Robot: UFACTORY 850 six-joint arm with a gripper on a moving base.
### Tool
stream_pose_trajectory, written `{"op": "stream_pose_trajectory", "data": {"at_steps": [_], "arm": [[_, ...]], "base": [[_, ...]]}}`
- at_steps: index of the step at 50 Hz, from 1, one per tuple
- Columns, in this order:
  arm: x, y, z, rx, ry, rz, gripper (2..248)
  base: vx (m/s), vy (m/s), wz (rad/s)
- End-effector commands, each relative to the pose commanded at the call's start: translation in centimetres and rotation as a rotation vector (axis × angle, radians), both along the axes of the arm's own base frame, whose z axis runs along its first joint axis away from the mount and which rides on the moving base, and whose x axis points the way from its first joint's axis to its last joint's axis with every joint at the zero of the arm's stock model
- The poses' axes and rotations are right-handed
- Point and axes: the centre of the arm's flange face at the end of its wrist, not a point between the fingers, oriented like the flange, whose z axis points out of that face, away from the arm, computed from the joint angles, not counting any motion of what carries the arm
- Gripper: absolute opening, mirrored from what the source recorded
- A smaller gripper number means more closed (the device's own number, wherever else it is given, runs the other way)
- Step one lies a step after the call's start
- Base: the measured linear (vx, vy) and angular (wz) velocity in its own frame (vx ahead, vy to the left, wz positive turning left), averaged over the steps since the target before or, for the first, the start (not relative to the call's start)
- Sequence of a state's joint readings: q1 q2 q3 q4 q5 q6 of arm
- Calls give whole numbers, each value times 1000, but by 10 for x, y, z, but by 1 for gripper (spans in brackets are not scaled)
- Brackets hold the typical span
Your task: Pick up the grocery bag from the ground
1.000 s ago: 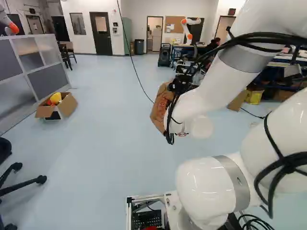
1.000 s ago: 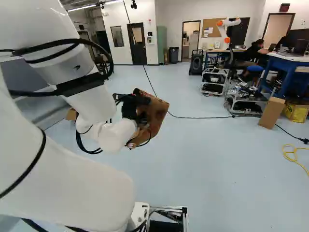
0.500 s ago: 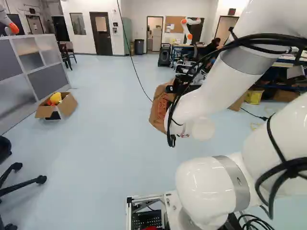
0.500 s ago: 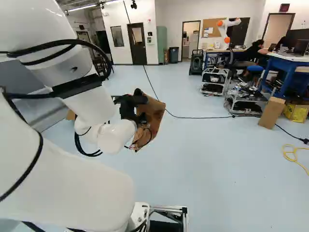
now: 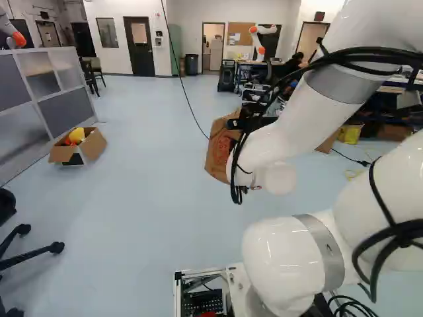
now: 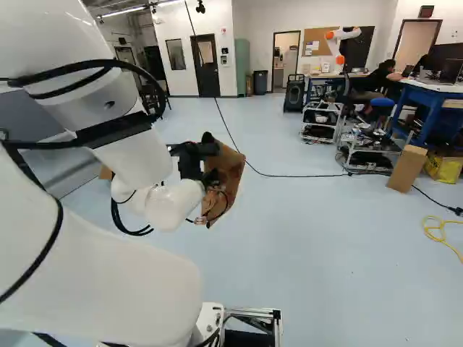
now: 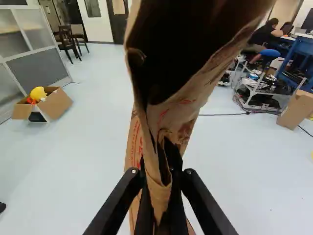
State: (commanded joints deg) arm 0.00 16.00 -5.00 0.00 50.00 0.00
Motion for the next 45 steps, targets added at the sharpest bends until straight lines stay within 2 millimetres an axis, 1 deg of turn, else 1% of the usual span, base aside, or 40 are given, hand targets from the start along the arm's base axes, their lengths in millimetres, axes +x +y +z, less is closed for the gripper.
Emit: {"op": "stream_pose_trajectory", "data": {"at_steps": [45], "arm": [[0,0,0,0,0,0,25]], "base": [[0,0,0]]}}
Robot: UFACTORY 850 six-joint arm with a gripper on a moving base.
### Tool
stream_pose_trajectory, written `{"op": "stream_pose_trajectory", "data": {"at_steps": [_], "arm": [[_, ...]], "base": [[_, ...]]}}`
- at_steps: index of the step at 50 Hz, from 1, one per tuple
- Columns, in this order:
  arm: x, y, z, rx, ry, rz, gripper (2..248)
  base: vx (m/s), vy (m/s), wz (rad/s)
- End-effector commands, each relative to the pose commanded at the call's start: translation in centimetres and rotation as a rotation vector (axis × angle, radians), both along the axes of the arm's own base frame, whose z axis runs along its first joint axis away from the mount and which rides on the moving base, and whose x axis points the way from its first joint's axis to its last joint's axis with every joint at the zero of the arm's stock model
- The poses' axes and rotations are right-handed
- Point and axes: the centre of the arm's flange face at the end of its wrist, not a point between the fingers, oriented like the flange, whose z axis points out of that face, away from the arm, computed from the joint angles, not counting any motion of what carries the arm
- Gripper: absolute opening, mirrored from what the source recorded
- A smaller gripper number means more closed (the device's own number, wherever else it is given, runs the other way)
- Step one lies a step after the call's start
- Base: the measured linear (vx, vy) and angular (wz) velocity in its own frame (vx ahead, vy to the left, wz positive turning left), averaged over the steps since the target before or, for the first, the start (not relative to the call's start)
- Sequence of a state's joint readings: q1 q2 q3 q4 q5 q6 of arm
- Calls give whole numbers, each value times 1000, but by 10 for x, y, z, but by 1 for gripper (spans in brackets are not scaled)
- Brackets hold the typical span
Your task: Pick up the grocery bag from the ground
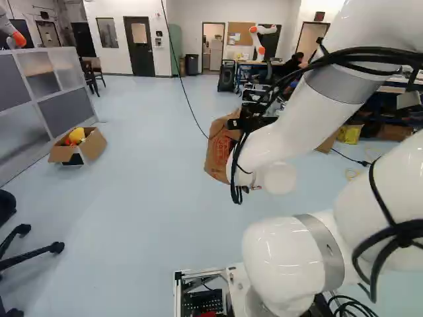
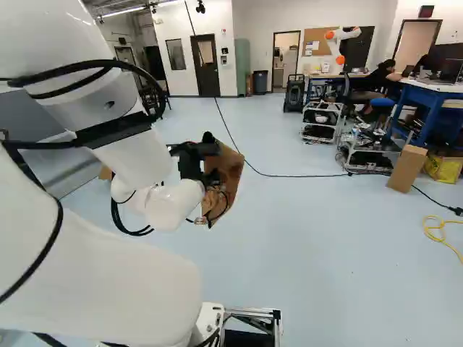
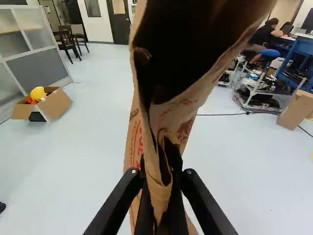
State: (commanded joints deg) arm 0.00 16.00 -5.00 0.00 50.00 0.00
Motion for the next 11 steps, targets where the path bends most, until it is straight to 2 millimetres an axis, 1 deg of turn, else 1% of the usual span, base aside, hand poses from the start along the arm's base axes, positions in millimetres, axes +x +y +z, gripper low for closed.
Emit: {"op": "stream_pose_trajectory", "data": {"at_steps": [11], "arm": [[0,0,0,0,0,0,25]], "base": [[0,0,0]]}}
